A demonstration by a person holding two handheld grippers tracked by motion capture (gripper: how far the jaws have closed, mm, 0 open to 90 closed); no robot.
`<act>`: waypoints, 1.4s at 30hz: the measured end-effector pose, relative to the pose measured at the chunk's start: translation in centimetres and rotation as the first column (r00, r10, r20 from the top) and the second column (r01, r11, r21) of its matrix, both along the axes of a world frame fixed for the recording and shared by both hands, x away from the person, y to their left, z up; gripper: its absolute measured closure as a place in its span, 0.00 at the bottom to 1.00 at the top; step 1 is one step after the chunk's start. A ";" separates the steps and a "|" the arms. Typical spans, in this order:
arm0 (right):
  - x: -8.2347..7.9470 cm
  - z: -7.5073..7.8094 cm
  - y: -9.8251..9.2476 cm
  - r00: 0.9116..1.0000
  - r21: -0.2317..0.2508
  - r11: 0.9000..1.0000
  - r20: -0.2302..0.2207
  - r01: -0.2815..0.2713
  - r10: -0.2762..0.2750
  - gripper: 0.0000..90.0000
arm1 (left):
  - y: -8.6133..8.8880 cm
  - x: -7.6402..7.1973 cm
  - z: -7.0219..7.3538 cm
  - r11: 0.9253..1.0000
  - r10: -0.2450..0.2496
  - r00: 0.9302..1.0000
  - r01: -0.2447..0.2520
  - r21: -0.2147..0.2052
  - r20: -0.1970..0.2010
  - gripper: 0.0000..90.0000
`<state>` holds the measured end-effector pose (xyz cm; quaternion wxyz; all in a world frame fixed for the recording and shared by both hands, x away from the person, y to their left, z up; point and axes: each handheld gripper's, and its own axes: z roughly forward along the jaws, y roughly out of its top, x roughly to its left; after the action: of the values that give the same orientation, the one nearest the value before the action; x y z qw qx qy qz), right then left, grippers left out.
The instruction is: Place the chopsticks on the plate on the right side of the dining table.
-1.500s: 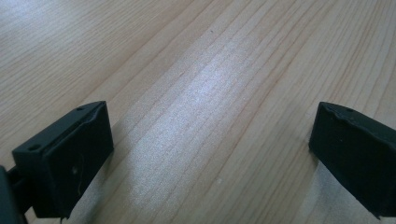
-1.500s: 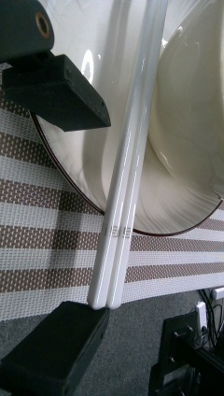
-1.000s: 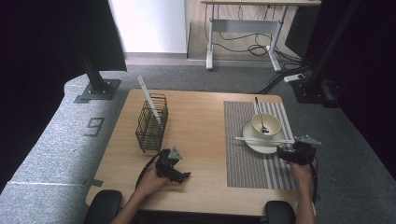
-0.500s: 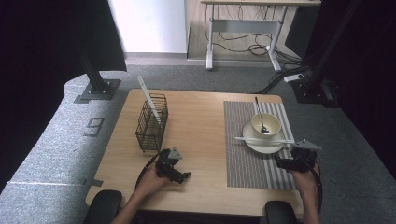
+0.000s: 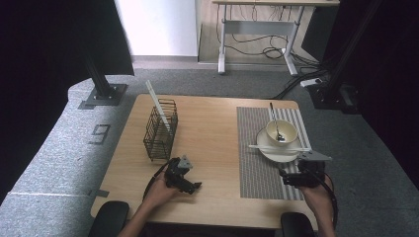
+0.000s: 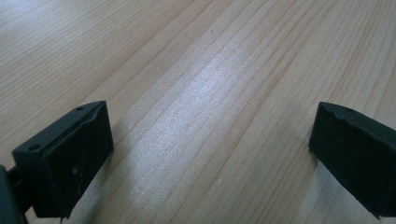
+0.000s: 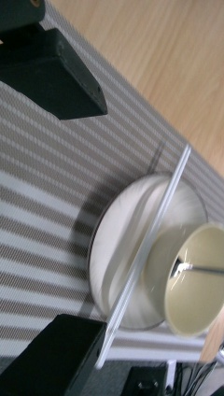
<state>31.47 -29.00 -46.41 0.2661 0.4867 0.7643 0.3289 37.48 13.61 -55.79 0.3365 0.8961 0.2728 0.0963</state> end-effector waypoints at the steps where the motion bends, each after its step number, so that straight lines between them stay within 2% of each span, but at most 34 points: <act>1: -0.1 0.2 0.4 1.000 0.004 1.000 -0.003 -0.014 0.014 0.00 | 0.0 0.0 0.0 1.000 0.000 1.000 0.000 0.000 0.000 0.00; 5: -0.1 0.8 2.1 0.998 0.037 0.998 -0.026 -0.057 0.058 0.00 | 0.0 0.0 0.0 1.000 0.000 1.000 0.000 0.000 0.000 0.00; 10: 0.4 0.9 4.0 0.994 0.029 0.994 -0.024 -0.105 0.106 0.00 | 0.0 0.0 0.0 1.000 0.000 1.000 0.000 0.000 0.000 0.00; 13: 1.2 0.4 5.1 0.991 0.023 0.992 -0.041 -0.125 0.126 0.00 | 0.0 0.0 0.0 1.000 0.000 1.000 0.000 0.000 0.000 0.00; 17: 2.1 -0.7 6.3 0.986 0.042 0.988 -0.068 -0.150 0.153 0.00 | 0.0 0.0 0.0 1.000 0.000 1.000 0.000 0.000 0.001 0.00; 23: 3.1 -2.4 7.8 0.981 0.003 0.985 -0.083 -0.173 0.173 0.00 | 0.0 0.0 0.0 1.000 0.000 1.000 0.000 0.000 0.001 0.00; 33: 4.3 -6.1 8.8 0.977 -0.025 0.981 -0.098 -0.190 0.187 0.00 | 0.0 0.0 0.0 1.000 0.001 1.000 -0.001 -0.002 0.001 0.00; 37: 4.8 -7.5 8.8 0.977 -0.011 0.982 -0.109 -0.186 0.184 0.00 | 0.0 0.0 0.0 1.000 0.001 1.000 -0.001 -0.001 0.001 0.00; 42: 5.1 -8.8 8.6 0.980 0.014 0.985 -0.101 -0.174 0.174 0.00 | 0.0 0.0 0.0 1.000 0.000 1.000 0.000 0.000 0.001 0.00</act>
<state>36.60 -20.43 -55.24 0.1958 0.4348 0.8156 0.3278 37.47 13.60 -55.79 0.3366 0.8961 0.2726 0.0966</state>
